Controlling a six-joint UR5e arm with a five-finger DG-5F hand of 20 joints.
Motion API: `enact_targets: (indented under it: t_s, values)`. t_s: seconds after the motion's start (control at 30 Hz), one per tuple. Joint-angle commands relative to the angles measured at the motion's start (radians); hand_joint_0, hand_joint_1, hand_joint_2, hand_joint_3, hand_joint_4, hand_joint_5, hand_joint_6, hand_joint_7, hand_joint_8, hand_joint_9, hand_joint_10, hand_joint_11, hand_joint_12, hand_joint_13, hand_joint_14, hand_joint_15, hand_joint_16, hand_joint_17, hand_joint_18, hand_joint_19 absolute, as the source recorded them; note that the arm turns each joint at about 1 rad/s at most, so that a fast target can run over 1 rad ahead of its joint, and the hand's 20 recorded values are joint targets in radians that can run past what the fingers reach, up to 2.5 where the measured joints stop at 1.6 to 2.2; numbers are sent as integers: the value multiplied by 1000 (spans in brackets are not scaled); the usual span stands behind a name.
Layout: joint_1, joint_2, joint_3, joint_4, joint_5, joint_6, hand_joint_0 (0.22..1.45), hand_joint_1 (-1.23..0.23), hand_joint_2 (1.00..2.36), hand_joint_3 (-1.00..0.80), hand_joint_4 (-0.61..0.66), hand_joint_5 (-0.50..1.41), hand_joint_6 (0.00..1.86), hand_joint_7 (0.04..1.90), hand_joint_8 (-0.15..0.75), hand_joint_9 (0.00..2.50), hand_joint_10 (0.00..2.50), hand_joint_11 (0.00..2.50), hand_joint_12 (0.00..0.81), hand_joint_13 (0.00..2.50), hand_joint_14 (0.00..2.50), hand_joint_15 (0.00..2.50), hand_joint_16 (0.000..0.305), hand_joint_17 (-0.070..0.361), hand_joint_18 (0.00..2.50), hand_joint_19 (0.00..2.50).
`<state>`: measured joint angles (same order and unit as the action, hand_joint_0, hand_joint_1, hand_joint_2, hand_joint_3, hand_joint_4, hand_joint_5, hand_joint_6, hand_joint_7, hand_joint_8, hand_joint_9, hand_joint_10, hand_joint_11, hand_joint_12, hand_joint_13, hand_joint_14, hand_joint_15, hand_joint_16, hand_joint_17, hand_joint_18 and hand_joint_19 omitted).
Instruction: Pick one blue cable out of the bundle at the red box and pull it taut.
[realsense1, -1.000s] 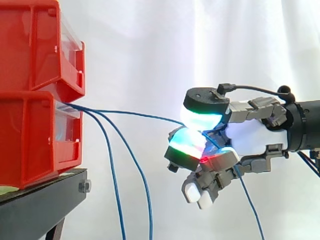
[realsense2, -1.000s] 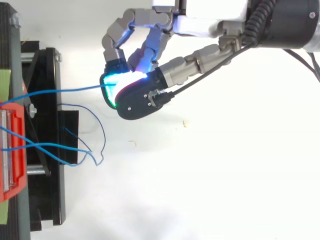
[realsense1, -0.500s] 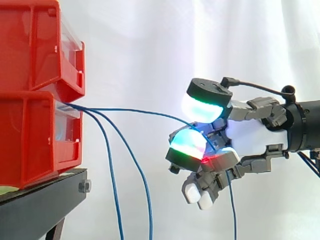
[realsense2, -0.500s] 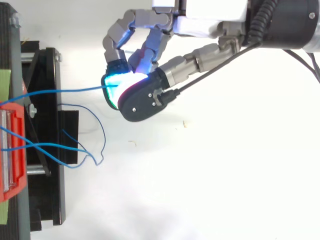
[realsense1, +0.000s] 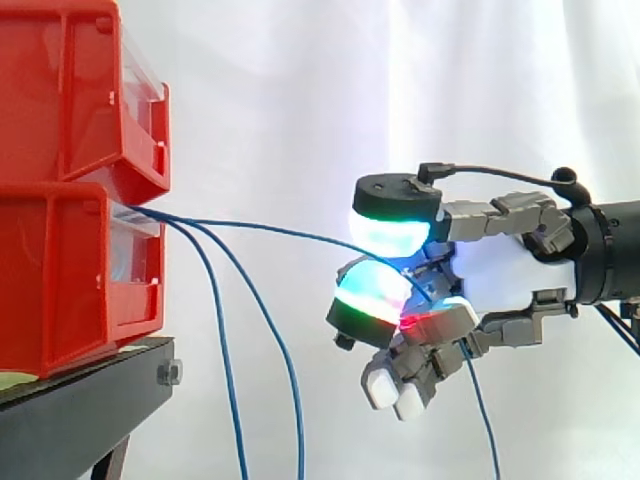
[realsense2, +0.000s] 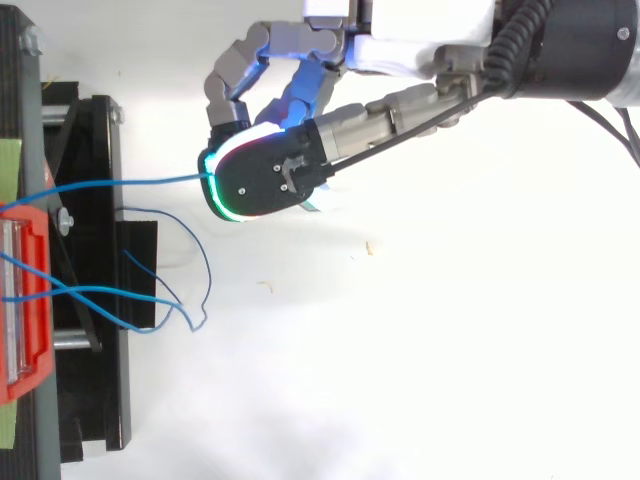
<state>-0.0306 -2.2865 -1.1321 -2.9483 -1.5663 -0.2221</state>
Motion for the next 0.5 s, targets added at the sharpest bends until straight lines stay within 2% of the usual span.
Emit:
enact_targets:
  t_s: [0.0, 0.23, 0.47]
  values:
    - [1, -1, 0, 0, 0, 0, 588, -594, 1006, -113, 216, -120, 835, 955, 426, 1261, 5, 1292, 449, 824, 14, 446, 67, 152, 790, 410]
    - [1, 1, 0, 0, 0, 0, 568, -731, 1005, -95, 251, -132, 849, 993, 434, 1251, 4, 1293, 460, 822, 15, 448, 69, 156, 804, 401]
    - [1, 1, 0, 0, 0, 0, 575, -774, 1009, -104, 235, -137, 860, 1022, 424, 1237, 5, 1292, 447, 807, 14, 440, 67, 150, 779, 404]
